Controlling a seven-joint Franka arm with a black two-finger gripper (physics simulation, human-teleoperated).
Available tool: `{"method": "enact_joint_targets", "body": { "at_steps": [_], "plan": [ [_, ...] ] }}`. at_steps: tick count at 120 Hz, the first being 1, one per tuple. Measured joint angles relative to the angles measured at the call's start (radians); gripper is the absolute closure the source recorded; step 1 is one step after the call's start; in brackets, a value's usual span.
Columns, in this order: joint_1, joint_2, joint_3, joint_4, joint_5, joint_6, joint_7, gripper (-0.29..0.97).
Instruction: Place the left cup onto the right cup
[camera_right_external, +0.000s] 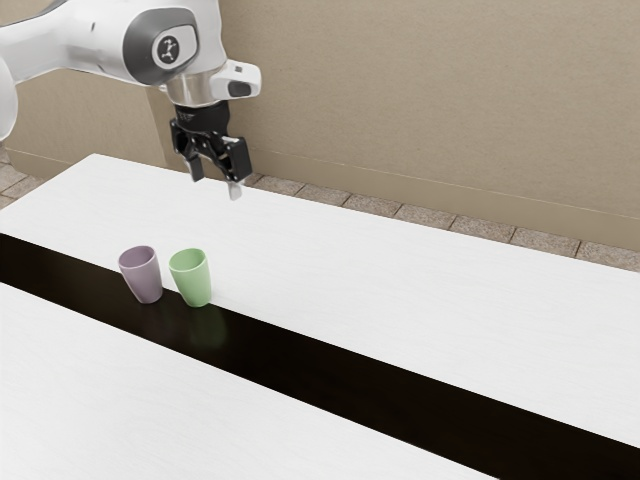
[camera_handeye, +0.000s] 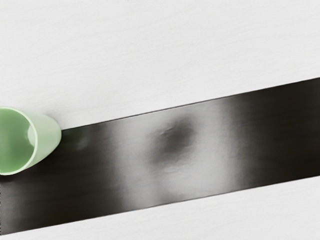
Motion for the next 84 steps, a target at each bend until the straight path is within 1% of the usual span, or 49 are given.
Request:
{"method": "enact_joint_targets", "body": {
  "at_steps": [44,84],
  "plan": [
    [0.004,-0.003,0.001,-0.008,0.004,0.012,0.007,0.00],
    [0.022,0.001,0.011,-0.046,0.001,0.062,0.010,0.00]
  ]
}}
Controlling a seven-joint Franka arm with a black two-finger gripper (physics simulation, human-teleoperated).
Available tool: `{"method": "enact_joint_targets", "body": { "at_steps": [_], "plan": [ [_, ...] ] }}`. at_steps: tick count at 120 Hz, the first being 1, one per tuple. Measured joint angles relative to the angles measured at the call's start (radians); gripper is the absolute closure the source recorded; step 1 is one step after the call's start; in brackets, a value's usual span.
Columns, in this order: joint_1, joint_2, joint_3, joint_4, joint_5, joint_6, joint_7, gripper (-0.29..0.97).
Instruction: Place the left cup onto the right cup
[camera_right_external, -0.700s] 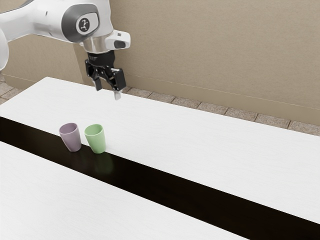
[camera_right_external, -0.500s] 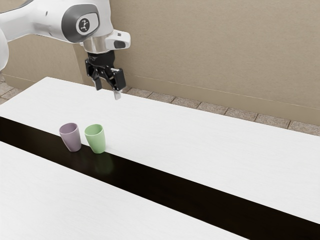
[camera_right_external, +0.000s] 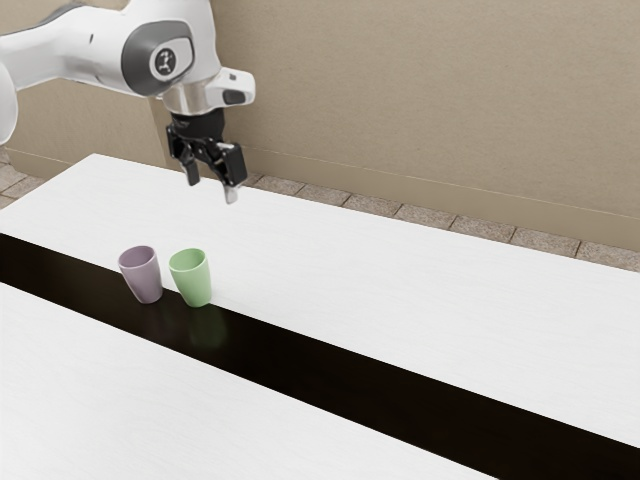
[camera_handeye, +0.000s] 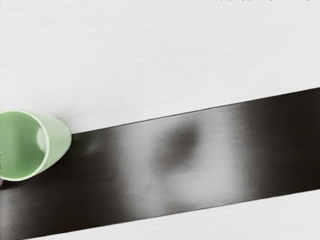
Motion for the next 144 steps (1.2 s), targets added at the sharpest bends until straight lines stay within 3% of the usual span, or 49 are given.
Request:
{"method": "enact_joint_targets", "body": {
  "at_steps": [80,144],
  "plan": [
    [0.066,0.034,0.029,-0.073,-0.008,0.055,0.002,0.01],
    [0.143,0.111,0.072,-0.100,0.000,0.099,0.005,0.14]
  ]
}}
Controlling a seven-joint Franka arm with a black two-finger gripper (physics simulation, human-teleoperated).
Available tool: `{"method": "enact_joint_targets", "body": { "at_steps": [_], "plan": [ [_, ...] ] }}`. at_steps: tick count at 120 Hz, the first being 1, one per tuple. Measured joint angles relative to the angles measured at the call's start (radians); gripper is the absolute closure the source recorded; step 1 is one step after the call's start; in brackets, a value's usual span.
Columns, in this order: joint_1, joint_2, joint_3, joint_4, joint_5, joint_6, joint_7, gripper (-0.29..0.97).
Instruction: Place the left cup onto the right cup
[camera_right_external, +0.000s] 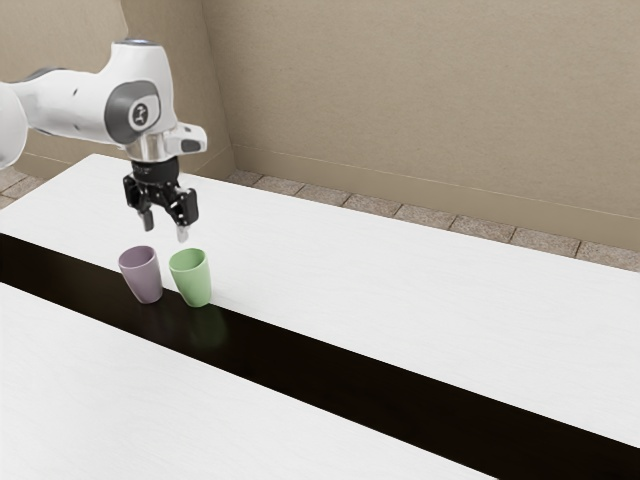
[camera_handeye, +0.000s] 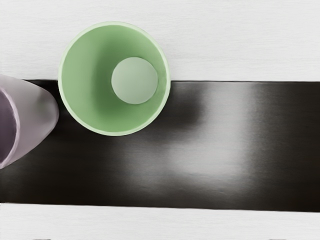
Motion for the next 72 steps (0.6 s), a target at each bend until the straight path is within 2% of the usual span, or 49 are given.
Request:
{"method": "enact_joint_targets", "body": {
  "at_steps": [72],
  "plan": [
    [0.017,0.024,0.061,0.009,0.020,0.028,0.012,0.28]
  ]
}}
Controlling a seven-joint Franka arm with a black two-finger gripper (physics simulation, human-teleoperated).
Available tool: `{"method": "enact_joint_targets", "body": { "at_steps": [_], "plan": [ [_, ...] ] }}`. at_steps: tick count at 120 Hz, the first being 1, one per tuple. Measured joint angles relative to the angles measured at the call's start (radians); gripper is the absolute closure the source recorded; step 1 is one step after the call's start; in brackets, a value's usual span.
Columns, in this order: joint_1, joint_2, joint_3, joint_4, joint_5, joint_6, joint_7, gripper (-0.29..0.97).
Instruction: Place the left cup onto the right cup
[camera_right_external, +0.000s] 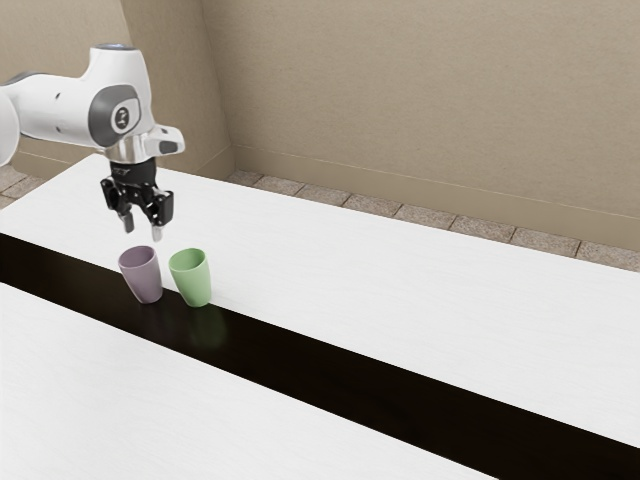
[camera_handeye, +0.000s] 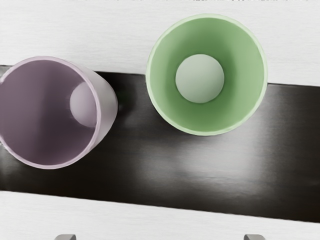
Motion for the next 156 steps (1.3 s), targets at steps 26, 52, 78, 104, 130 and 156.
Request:
{"method": "enact_joint_targets", "body": {
  "at_steps": [26,52,78,104,130,156],
  "plan": [
    [0.004,0.040,0.015,0.027,0.007,0.026,0.011,0.29],
    [0.020,0.074,0.016,0.034,0.000,0.056,0.024,0.30],
    [0.042,0.085,0.018,0.033,-0.009,0.070,0.037,0.31],
    [0.054,0.102,0.020,0.033,-0.016,0.077,0.048,0.32],
    [0.057,0.125,0.019,0.034,-0.021,0.088,0.057,0.32],
    [0.063,0.144,0.016,0.036,-0.023,0.098,0.064,0.33]
  ]
}}
